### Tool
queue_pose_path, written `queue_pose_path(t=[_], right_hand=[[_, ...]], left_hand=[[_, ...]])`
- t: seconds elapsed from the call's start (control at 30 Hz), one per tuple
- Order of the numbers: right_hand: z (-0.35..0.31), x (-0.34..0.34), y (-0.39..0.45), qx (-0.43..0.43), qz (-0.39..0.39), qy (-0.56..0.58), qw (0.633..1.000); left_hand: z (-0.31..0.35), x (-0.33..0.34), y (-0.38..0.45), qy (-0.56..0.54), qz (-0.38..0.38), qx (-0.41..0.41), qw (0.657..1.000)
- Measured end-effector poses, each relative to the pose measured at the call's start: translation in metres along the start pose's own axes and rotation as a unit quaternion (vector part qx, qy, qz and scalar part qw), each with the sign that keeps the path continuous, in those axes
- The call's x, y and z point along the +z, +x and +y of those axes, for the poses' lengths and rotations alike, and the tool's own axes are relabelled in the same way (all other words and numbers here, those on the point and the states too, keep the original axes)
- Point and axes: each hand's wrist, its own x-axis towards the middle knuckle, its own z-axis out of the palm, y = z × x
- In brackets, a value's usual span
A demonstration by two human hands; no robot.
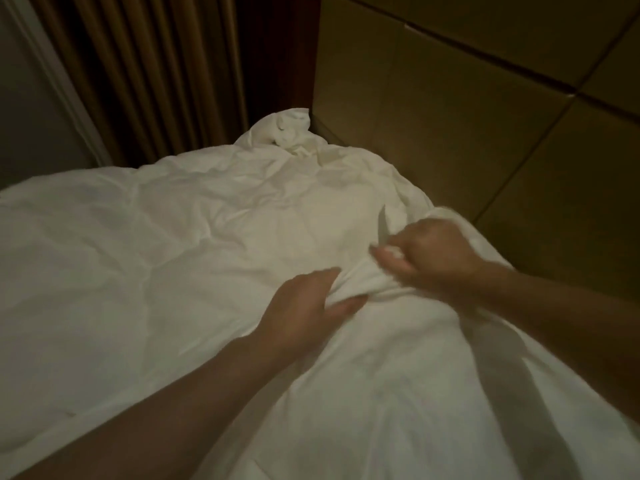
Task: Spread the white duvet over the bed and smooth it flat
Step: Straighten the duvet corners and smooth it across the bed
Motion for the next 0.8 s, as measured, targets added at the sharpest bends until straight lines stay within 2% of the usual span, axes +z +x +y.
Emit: queue_pose_path(t=[0.03,0.07,0.13,0.17,0.2,0.27,0.33,0.37,0.43,0.47,0.5,0.53,0.6,0.67,0.77,0.8], right_hand=[[0.013,-0.003,0.0,0.005,0.024,-0.021,0.999],[0.021,-0.006,0.003,0.029,-0.015,-0.045,0.998],[0.023,0.005,0.005,0.081,-0.166,-0.086,0.979],[0.023,0.014,0.006,0.097,-0.195,-0.095,0.971],[0.024,0.02,0.007,0.1,-0.182,-0.072,0.976],[0.036,0.024,-0.003,0.124,-0.087,-0.001,0.989],[0.056,0.019,-0.025,0.213,-0.016,-0.007,0.977],[0.065,0.017,-0.035,0.272,-0.027,-0.013,0.962],[0.07,0.018,-0.05,0.372,-0.107,0.024,0.922],[0.068,0.02,-0.055,0.411,-0.136,0.069,0.899],[0.066,0.022,-0.059,0.434,-0.131,0.106,0.885],[0.065,0.023,-0.061,0.431,-0.091,0.104,0.892],[0.069,0.025,-0.064,0.382,-0.016,0.025,0.924],[0.072,0.033,-0.062,0.367,0.003,-0.027,0.93],[0.055,0.044,-0.052,0.402,-0.002,-0.047,0.914],[0.04,0.042,-0.05,0.383,0.025,-0.051,0.922]], left_hand=[[0.002,0.002,0.004,-0.027,0.005,-0.024,0.999],[0.004,0.005,0.013,-0.057,-0.013,-0.068,0.996],[0.009,0.017,0.03,-0.057,-0.066,-0.145,0.986],[0.011,0.023,0.036,-0.028,-0.06,-0.138,0.988],[0.013,0.025,0.037,-0.001,-0.04,-0.12,0.992],[0.003,0.02,0.021,0.035,-0.027,-0.106,0.993],[-0.019,0.009,-0.004,0.046,-0.062,-0.129,0.989],[-0.028,0.004,-0.015,0.037,-0.078,-0.149,0.985],[-0.035,-0.003,-0.027,0.007,-0.064,-0.163,0.985],[-0.032,-0.007,-0.029,-0.009,-0.038,-0.156,0.987],[-0.029,-0.009,-0.03,-0.03,-0.006,-0.154,0.988],[-0.03,-0.009,-0.029,-0.04,0.022,-0.148,0.988],[-0.038,-0.006,-0.023,0.017,0.031,-0.138,0.99],[-0.05,0.001,-0.013,0.066,0.007,-0.144,0.987],[-0.057,0.002,-0.013,0.029,0.001,-0.139,0.99],[-0.057,-0.004,-0.023,0.038,-0.004,-0.137,0.99]])
